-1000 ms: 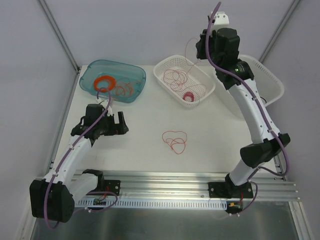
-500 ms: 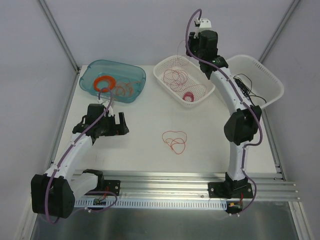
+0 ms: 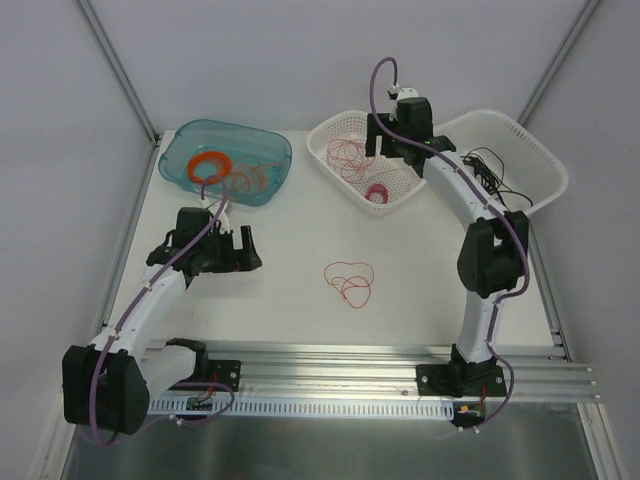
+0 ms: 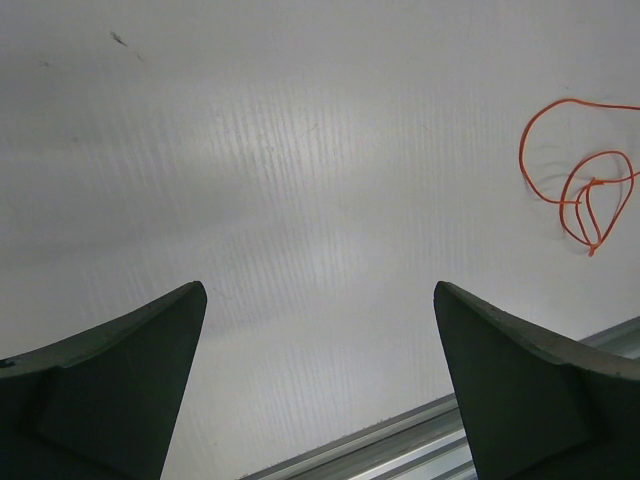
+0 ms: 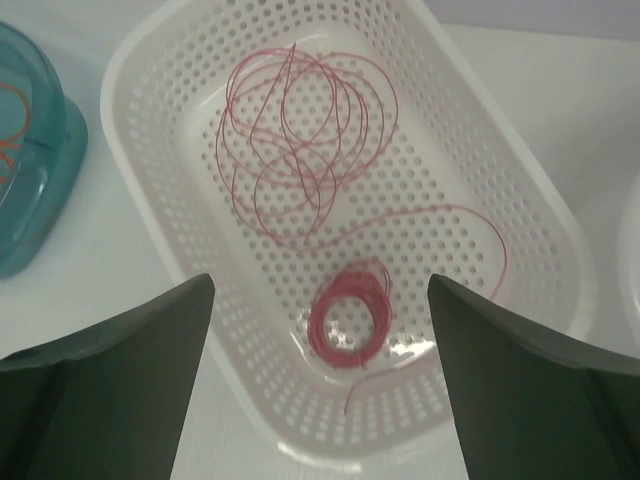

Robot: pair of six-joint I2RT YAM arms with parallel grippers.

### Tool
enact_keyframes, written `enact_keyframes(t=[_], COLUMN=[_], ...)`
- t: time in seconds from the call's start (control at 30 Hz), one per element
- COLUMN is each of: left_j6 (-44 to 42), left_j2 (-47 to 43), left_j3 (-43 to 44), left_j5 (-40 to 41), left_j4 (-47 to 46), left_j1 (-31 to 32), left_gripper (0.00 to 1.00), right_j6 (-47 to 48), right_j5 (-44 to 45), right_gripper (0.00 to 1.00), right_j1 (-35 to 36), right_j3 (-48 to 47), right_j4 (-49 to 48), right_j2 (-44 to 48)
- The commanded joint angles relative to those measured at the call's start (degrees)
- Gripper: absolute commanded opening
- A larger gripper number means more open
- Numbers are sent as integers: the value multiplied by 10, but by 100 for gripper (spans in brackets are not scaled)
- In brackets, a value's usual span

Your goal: Untangle the cables

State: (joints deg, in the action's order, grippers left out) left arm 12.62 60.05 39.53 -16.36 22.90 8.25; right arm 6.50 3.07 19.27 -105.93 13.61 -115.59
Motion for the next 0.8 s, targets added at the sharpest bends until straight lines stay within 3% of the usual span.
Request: enact_keyframes(t=[0.0,0.17,0.37,0.77], left_j6=[-2,25,104,219], left_j2=[-3,-2,29,208], left_j3=[11,15,43,183], left_j5=[-25,-7,54,199], left_j4=[-14,-14,-16,-19], left_j1=[17,76,207,379], left_gripper=[99,99,99,99], right_j6=[2,-11,-44,-81], right_j5=[-5,22,53,88], right_gripper=[93,98,100,97], right_j1=[-3,-4,-3,-4], right_j3=[31,137,275,452], right_j4=[45,122,193,265], right_j2=[132,264,418,671])
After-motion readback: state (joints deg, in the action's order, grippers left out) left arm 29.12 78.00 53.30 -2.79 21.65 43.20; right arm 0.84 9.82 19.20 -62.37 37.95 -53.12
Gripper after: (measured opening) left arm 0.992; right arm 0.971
